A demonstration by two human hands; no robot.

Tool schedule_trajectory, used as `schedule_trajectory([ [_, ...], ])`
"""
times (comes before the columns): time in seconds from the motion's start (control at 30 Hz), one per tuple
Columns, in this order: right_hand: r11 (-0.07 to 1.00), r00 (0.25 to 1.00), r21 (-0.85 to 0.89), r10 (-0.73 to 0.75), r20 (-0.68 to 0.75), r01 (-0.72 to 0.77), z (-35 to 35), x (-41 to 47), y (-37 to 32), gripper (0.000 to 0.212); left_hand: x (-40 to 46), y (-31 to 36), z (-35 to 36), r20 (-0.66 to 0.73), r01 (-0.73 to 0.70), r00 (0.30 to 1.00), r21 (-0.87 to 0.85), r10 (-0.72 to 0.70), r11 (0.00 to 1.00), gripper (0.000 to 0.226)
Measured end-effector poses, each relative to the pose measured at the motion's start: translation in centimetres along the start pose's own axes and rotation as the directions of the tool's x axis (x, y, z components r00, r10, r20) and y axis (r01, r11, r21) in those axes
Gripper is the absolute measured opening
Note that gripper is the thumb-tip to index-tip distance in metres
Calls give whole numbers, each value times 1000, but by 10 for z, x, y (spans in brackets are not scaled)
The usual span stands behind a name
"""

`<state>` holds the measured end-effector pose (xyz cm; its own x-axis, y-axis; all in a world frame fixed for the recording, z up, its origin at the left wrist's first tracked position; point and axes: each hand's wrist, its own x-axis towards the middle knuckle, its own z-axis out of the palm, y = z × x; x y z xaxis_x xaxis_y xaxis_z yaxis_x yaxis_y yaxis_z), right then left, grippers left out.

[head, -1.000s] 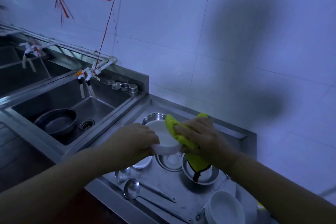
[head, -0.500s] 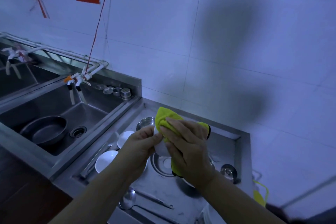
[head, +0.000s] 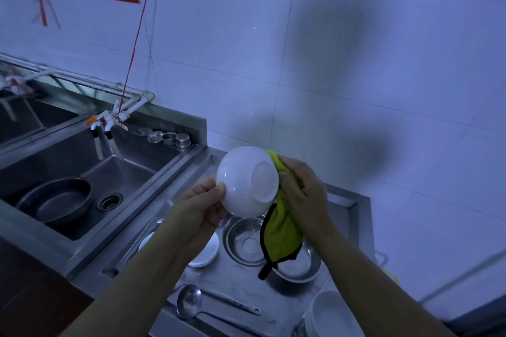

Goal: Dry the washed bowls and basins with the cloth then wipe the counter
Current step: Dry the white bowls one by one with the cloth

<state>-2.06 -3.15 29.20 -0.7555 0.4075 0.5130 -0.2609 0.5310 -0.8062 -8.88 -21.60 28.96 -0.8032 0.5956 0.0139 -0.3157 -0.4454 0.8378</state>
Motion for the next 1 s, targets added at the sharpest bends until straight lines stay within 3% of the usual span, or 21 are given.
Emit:
schedule_trajectory([
  [0.1,963,975,-194,-205,-90,185,4,-4,-8,43,4,-3,2,-42,-5,999,-121,0,993,24],
  [0.2,835,900,-366,-436,17,411,13,-10,-13,37,4,-5,9,-26,-9,1000,-159,5,987,24],
  [0.4,755,816,-316,-560,142,574,-1,-18,-7,23,4,6,6,-3,-24,1000,-150,24,988,25],
  [0.53,682,796,-438,-586,151,585,-15,-10,-9,22,1,5,6,22,-1,1000,-124,3,992,25],
  [0.83,816,868,-365,-494,-39,448,6,2,-46,31,-7,7,17,5,-9,1000,-75,9,997,22],
  [1.0,806,896,-433,-443,9,403,35,-3,-59,40,-14,9,39,-74,1,997,-113,-9,994,16],
])
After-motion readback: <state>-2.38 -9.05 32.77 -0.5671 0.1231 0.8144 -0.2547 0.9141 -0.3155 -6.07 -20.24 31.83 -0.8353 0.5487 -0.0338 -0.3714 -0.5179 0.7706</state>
